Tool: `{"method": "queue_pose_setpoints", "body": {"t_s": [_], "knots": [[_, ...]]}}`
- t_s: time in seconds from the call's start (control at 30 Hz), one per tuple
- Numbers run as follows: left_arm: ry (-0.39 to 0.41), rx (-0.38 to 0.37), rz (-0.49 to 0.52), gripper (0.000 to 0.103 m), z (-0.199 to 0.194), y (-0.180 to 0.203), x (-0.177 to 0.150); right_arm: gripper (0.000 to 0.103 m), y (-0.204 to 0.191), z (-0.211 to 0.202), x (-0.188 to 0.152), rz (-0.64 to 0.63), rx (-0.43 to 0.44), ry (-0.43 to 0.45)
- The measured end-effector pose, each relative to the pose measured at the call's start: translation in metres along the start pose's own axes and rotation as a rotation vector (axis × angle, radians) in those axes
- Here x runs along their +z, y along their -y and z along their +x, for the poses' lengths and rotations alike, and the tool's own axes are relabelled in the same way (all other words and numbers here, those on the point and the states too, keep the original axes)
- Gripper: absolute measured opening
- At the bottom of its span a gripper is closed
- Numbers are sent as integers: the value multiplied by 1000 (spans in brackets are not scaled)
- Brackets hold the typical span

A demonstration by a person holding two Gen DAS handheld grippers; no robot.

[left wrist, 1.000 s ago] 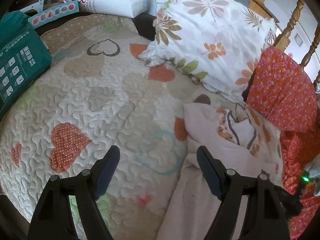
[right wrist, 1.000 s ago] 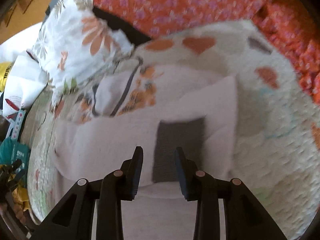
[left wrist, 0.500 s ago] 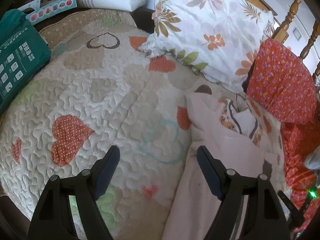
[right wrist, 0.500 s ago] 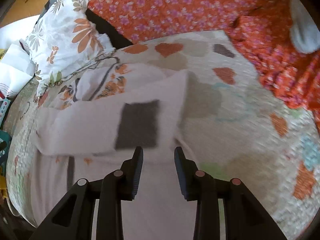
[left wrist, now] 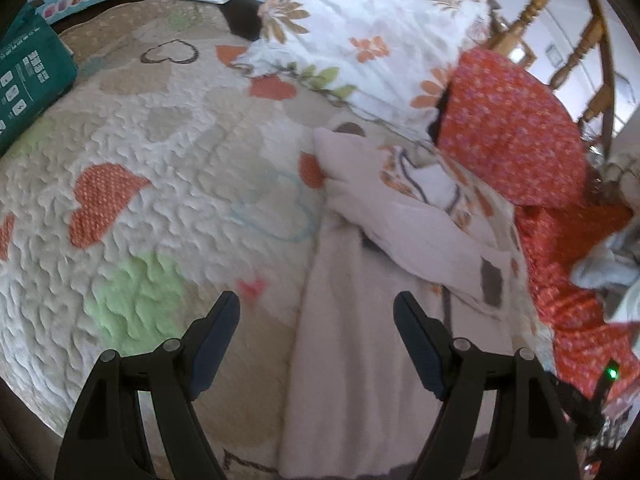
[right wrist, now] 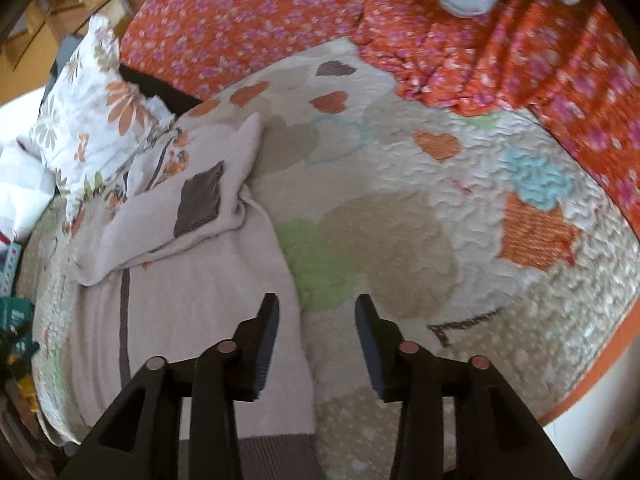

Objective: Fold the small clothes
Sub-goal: 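Lay the sleeve on the cardigan and open the right gripper, then grasp the grey hem of the cardigan with the right gripper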

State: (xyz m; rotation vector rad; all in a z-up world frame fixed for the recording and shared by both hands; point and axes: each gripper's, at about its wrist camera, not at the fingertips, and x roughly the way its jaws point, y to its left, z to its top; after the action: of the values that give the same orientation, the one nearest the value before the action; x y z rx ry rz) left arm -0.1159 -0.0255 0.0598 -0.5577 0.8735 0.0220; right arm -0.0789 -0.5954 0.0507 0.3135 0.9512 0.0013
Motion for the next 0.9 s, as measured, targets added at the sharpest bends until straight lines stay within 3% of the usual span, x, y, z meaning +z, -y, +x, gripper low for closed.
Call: {"method": "queue_pose_setpoints", "body": {"t_s": [0.17, 0.3, 0.4, 0.57, 0.7, 0.83, 0.9], "knots": [[16, -19, 4, 77, -10, -1, -25, 50, 8, 6, 0, 34, 36, -7], [3, -21, -12, 63, -10, -10, -45, 50, 12, 28, -12, 47, 83, -58], [-22, 6, -45, 63, -5, -20, -61, 50, 16, 40, -21, 82, 132, -102], [-131, 17, -104, 63, 17, -34, -81, 50, 13, 53, -34, 82, 185, -165], [-132, 57, -41, 63, 23, -22, -88, 52, 14, 56, -38, 69, 193, -172], [-140, 3, -14, 63, 27, -10, -92, 52, 16, 58, -42, 112, 264, -198], [-160, -75, -29, 63, 30, -8, -95, 52, 16, 61, -47, 143, 332, -223]]}}
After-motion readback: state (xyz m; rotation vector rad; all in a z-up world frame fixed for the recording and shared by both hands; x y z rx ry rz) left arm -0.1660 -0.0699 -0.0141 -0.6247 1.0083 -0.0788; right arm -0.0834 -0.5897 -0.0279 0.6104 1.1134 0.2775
